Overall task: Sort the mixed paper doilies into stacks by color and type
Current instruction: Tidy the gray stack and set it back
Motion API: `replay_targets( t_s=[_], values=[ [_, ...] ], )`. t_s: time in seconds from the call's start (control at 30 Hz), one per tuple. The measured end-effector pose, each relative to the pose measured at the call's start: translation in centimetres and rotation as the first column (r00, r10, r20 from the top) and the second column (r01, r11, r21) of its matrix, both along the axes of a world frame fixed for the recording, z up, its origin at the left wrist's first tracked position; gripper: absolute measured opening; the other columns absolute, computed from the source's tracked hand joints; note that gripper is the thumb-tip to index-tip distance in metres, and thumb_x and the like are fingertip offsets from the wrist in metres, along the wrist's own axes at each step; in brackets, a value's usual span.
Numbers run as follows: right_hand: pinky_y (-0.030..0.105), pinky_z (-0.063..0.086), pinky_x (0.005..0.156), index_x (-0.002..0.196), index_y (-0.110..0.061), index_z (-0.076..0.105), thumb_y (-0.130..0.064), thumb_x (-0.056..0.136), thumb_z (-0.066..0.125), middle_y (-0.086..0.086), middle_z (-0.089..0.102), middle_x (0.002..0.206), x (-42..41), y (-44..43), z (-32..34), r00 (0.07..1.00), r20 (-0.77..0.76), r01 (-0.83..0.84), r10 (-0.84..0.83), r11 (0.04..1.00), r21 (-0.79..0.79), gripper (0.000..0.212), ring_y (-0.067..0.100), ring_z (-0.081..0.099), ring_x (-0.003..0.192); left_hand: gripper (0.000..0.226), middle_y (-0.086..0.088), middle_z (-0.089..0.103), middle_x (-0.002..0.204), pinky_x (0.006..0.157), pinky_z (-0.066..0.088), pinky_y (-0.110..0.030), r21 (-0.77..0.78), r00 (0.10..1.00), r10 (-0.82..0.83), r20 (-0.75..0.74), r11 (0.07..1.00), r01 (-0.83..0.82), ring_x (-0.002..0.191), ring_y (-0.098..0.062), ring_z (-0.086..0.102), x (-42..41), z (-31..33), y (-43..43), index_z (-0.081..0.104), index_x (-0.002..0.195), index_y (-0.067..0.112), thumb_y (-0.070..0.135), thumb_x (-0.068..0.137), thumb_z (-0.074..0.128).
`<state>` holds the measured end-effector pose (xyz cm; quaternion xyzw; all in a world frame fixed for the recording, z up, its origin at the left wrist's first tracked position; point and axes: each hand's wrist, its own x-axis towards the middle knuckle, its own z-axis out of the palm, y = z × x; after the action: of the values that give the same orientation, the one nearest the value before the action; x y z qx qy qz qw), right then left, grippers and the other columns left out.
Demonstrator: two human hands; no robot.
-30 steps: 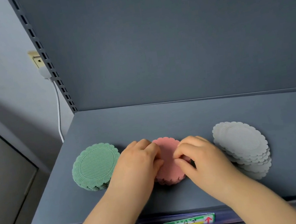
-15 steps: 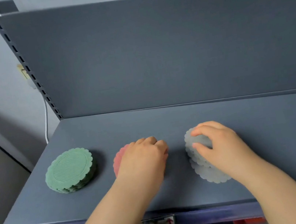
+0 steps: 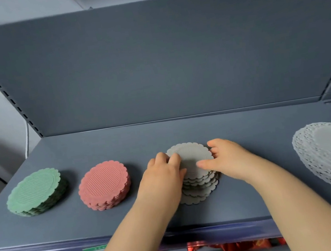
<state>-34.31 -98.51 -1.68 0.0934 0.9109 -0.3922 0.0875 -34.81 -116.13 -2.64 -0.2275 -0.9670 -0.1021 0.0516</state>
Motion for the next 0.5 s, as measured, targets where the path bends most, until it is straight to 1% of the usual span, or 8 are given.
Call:
replay_targets(
  t_s=[0.07, 0.1, 0.17, 0.2, 0.23, 0.3, 0.4, 0.5],
  values=[
    [0.035, 0.049, 0.075, 0.08, -0.012, 0.058, -0.042, 0.068, 0.072, 0.004, 0.066, 0.084, -0.8, 0.6, 0.6, 0.993, 0.077, -0.093, 0.09, 0.995, 0.03, 0.036, 0.025, 0.062, 0.082, 0.027, -0.003, 0.044, 0.115, 0.085, 0.042, -0.033, -0.005, 0.999, 0.026, 0.023, 1.0, -0.026, 0.103, -0.024, 0.045, -0.2, 0.3, 0.3, 0.044, 0.117, 0.017, 0.036, 0.098, 0.038],
    [0.032, 0.045, 0.069, 0.079, -0.009, 0.06, -0.045, 0.068, 0.072, 0.006, 0.065, 0.078, -1.1, 0.7, 1.0, 0.987, 0.116, -0.121, 0.114, 0.991, 0.061, 0.039, 0.024, 0.061, 0.075, 0.027, -0.004, 0.044, 0.116, 0.085, 0.042, -0.033, -0.027, 0.999, 0.029, 0.024, 0.999, -0.028, 0.102, -0.024, 0.045, -0.3, 0.4, 0.4, 0.043, 0.118, 0.017, 0.035, 0.098, 0.037],
    [0.03, 0.04, 0.063, 0.08, -0.012, 0.061, -0.052, 0.066, 0.071, 0.002, 0.061, 0.075, -1.7, 0.9, 1.6, 0.968, 0.197, -0.18, 0.155, 0.977, 0.115, 0.043, 0.019, 0.057, 0.07, 0.029, -0.005, 0.042, 0.118, 0.086, 0.042, -0.032, -0.08, 0.999, 0.034, 0.007, 0.996, -0.034, 0.102, -0.025, 0.045, -0.2, 0.6, 0.7, 0.039, 0.122, 0.015, 0.033, 0.099, 0.034],
    [0.03, 0.043, 0.068, 0.086, -0.013, 0.062, -0.054, 0.065, 0.071, 0.001, 0.063, 0.082, -2.0, 1.1, 1.7, 0.957, 0.23, -0.209, 0.177, 0.97, 0.123, 0.047, 0.018, 0.058, 0.076, 0.029, -0.005, 0.042, 0.119, 0.084, 0.041, -0.03, -0.107, 0.999, 0.034, -0.012, 0.994, -0.035, 0.102, -0.024, 0.045, 0.0, 0.6, 0.8, 0.038, 0.123, 0.015, 0.032, 0.1, 0.031],
    [0.031, 0.046, 0.078, 0.093, -0.015, 0.062, -0.056, 0.064, 0.071, 0.001, 0.065, 0.091, -2.2, 1.1, 1.8, 0.946, 0.256, -0.235, 0.201, 0.966, 0.109, 0.051, 0.019, 0.06, 0.086, 0.029, -0.006, 0.041, 0.121, 0.081, 0.039, -0.028, -0.134, 0.999, 0.028, -0.035, 0.99, -0.033, 0.101, -0.023, 0.045, 0.2, 0.5, 1.0, 0.036, 0.123, 0.014, 0.031, 0.101, 0.027],
    [0.038, 0.044, 0.094, 0.105, -0.016, 0.062, -0.053, 0.064, 0.072, 0.001, 0.066, 0.105, -2.4, 1.2, 1.8, 0.932, 0.276, -0.258, 0.237, 0.965, 0.042, 0.056, 0.02, 0.06, 0.1, 0.029, -0.005, 0.039, 0.123, 0.075, 0.034, -0.026, -0.169, 0.997, 0.019, -0.069, 0.985, -0.03, 0.1, -0.02, 0.043, 0.6, 0.3, 1.1, 0.034, 0.123, 0.013, 0.029, 0.102, 0.022],
    [0.039, 0.045, 0.095, 0.109, -0.019, 0.061, -0.046, 0.065, 0.072, -0.001, 0.066, 0.108, -2.2, 1.0, 1.4, 0.931, 0.241, -0.274, 0.273, 0.961, -0.03, 0.052, 0.018, 0.06, 0.102, 0.03, -0.005, 0.037, 0.125, 0.078, 0.035, -0.026, -0.157, 0.997, 0.011, -0.078, 0.987, -0.024, 0.101, -0.02, 0.043, 0.4, 0.1, 1.0, 0.034, 0.125, 0.015, 0.03, 0.101, 0.022],
    [0.037, 0.047, 0.09, 0.116, -0.015, 0.051, -0.051, 0.064, 0.071, 0.0, 0.057, 0.115, -1.8, 0.5, 0.9, 0.965, 0.177, -0.215, 0.195, 0.971, 0.104, 0.066, 0.018, 0.056, 0.102, 0.035, -0.003, 0.036, 0.126, 0.091, 0.038, -0.028, -0.041, 1.0, 0.017, -0.023, 0.999, -0.018, 0.106, -0.022, 0.044, -0.2, -0.2, 0.5, 0.033, 0.131, 0.018, 0.033, 0.1, 0.032]
  ],
)
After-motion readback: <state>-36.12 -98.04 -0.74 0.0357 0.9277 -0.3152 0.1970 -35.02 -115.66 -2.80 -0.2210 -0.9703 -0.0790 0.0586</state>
